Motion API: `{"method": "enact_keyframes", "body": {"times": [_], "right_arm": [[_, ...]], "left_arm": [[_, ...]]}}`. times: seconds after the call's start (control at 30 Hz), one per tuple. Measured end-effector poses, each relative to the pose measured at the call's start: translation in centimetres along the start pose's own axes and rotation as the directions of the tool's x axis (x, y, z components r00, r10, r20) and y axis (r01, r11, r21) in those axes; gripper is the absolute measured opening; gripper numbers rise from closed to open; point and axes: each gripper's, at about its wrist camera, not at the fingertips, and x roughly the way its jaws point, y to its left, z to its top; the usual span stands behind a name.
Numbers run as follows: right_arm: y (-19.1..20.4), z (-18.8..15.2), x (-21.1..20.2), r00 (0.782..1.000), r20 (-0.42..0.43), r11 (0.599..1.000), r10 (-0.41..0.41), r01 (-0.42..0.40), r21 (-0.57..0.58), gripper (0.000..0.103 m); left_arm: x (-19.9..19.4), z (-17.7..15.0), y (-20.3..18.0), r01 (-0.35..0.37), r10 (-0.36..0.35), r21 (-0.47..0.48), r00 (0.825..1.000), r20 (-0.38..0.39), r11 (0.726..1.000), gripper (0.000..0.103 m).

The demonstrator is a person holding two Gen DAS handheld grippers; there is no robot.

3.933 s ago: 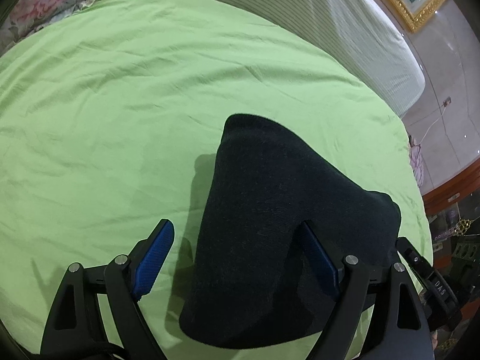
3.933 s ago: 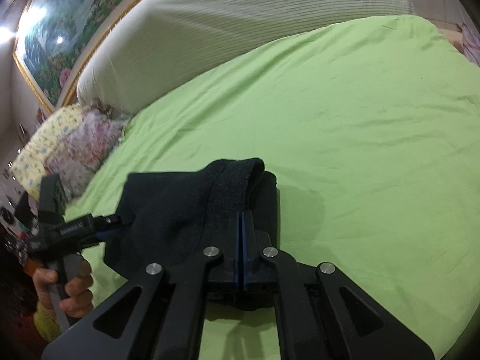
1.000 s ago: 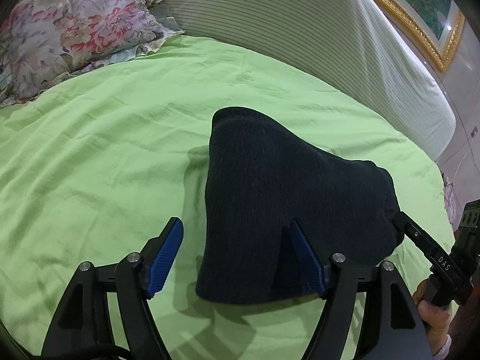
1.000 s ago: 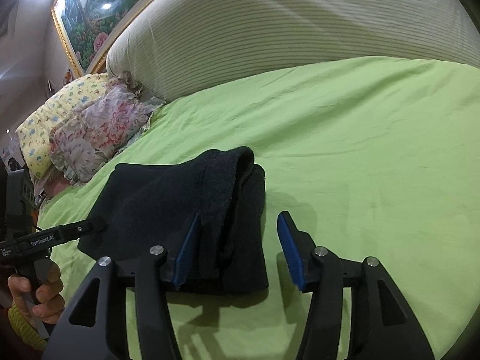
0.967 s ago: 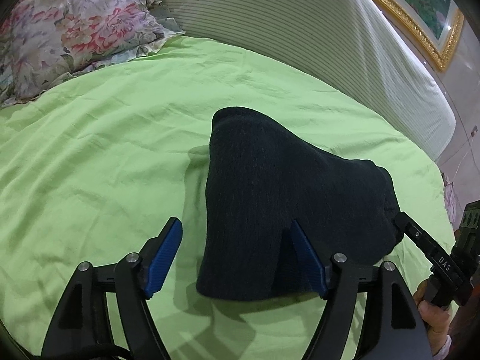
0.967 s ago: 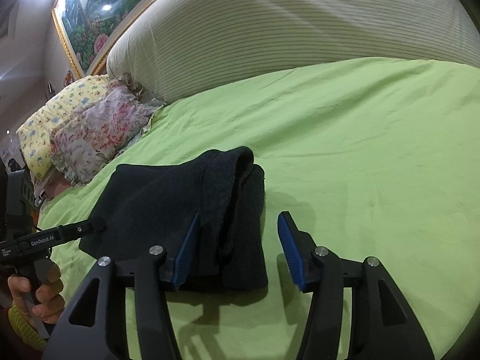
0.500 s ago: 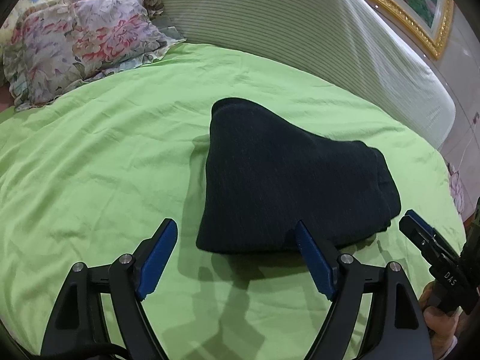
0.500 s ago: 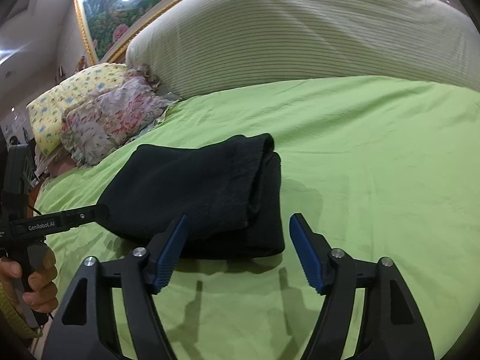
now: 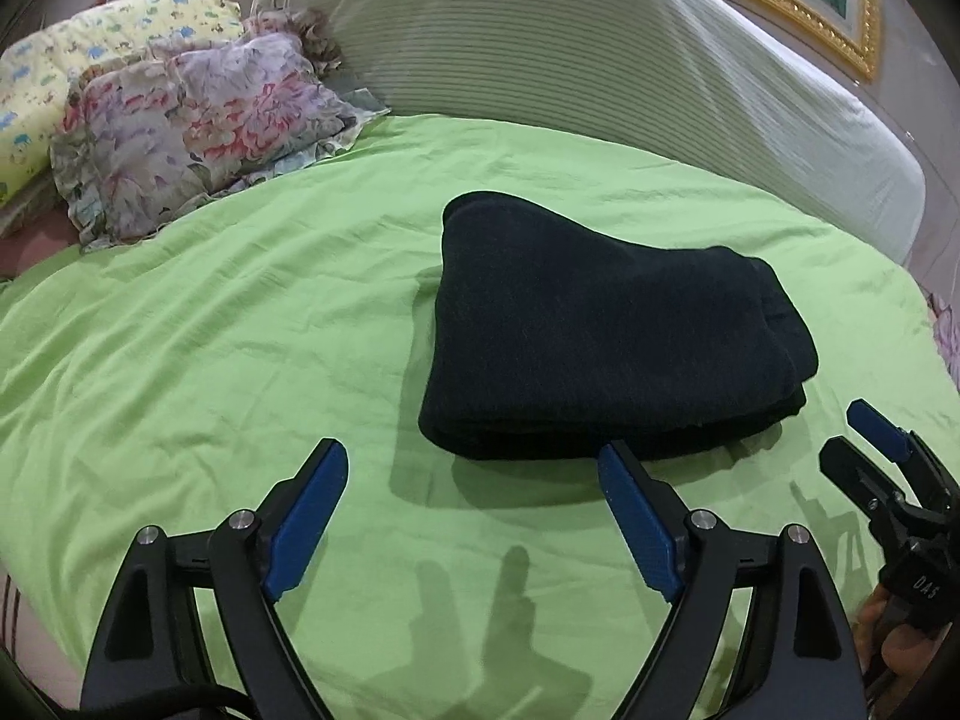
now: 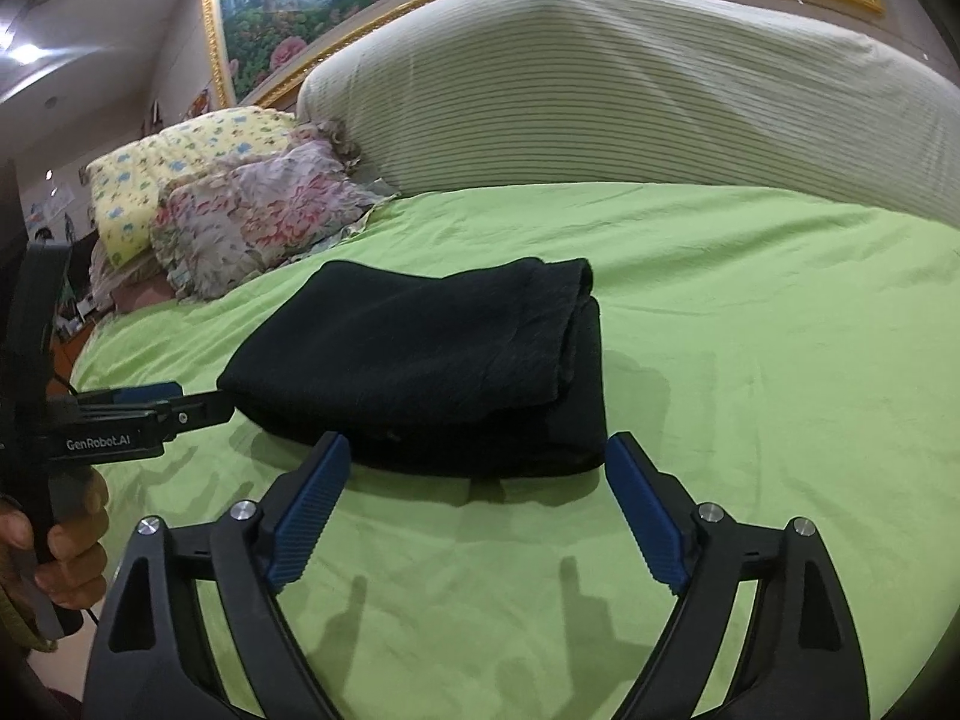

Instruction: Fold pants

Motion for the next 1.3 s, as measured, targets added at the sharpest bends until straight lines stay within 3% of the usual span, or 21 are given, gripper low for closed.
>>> {"method": "enact_keyframes", "body": {"times": [0.27, 0.73, 1.3], "right_arm": [[1.1, -0.4, 0.5, 1.000, 0.016, 0.999, 0.006, -0.006, -0.038, 0.088], [2.0, -1.2, 0.0, 0.998, 0.055, 0.995, -0.028, 0.033, -0.092, 0.093], [0.9, -1.2, 0.0, 0.998, 0.058, 0.999, -0.027, 0.030, -0.045, 0.096]], "left_arm": [[-0.6, -1.2, -0.7, -0.018, 0.018, 0.019, 0.999, 0.036, 1.000, 0.086], [0.1, -2.7, -1.8, -0.021, 0.019, 0.065, 0.999, 0.034, 0.998, 0.088], [-0.5, -3.4, -2.5, -0.029, 0.015, 0.108, 0.992, 0.126, 0.994, 0.095]]}}
